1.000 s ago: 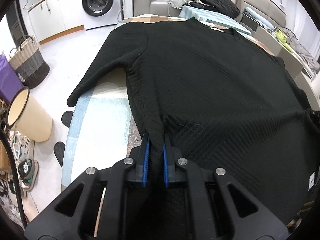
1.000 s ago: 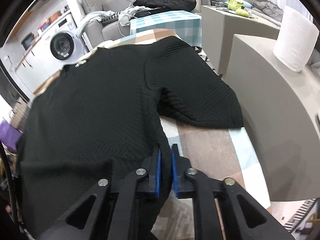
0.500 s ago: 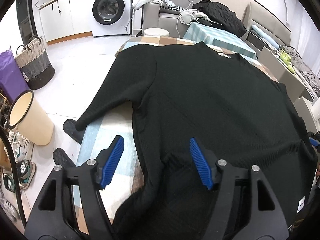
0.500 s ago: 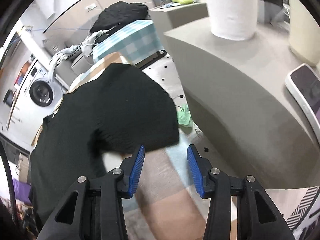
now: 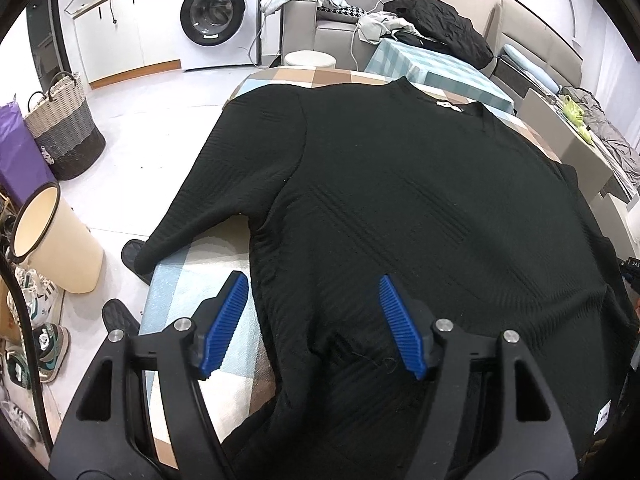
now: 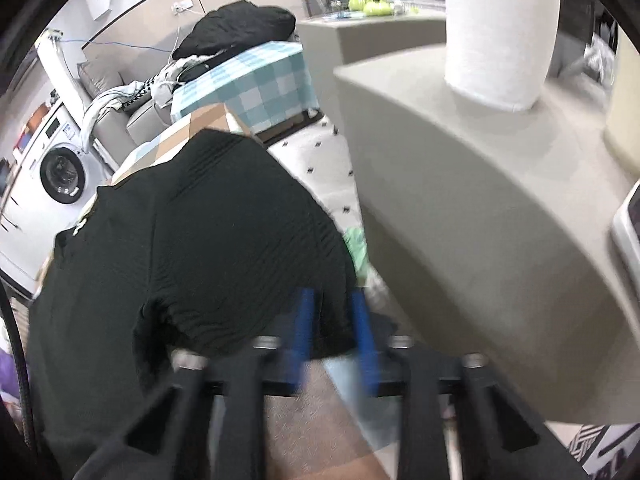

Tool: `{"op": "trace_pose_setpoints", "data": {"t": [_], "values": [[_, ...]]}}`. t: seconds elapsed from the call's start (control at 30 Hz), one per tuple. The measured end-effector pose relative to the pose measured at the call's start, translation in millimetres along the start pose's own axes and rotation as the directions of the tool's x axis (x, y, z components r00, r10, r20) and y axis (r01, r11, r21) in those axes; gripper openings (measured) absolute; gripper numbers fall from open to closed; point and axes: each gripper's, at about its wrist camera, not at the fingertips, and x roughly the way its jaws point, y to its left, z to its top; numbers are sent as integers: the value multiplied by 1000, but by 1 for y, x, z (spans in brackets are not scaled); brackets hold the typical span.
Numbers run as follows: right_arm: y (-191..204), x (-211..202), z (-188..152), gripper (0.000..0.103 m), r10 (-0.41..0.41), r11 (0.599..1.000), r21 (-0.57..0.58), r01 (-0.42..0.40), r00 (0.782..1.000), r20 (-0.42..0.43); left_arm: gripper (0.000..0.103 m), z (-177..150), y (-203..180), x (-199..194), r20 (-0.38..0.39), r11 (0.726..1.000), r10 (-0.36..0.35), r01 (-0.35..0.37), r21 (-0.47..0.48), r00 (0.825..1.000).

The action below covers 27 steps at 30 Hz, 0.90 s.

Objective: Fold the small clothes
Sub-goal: 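Lift the side edge over the sweater's middle with the right gripper, release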

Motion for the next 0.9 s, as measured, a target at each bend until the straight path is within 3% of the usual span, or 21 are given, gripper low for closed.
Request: {"op": "trace_pose_setpoints", "data": {"t": [0.17,0.27,0.37,0.43,0.53,0.63,0.67,0.7,0.77,0.9], "values": [[0,-20,11,7,12,999,48,-16,997,81,66,3,1,0,11,1000,-11,11,2,1000],[11,-39,24,7,74,993,84,-88,984,161,66,4,4,-1,20,1000,-21,21,-6,1000],[43,-64,35,7,195,976,44,-214,944,265,66,6,4,-1,28,999,-32,32,-9,999],[79,-78,41,7,319,945,-31,-324,902,292,66,6,4,0,31,999,-39,40,-11,999],[148,-86,33,7,482,872,-215,-441,851,210,66,6,4,-1,37,999,-46,46,-13,998],[206,-79,5,7,575,769,-368,-522,817,44,66,4,7,-3,43,999,-45,46,-19,998],[218,-75,-4,12,580,746,-400,-533,815,-5,66,4,9,-4,42,999,-44,45,-23,998],[230,-66,-12,25,564,727,-420,-543,821,-85,66,4,11,-4,42,999,-43,45,-29,998],[237,-56,-23,33,542,726,-424,-541,830,-131,66,4,13,-4,40,999,-38,40,-37,998],[222,-37,-23,33,434,817,-367,-444,893,-116,66,2,24,-2,39,998,-27,29,-58,999]]}}
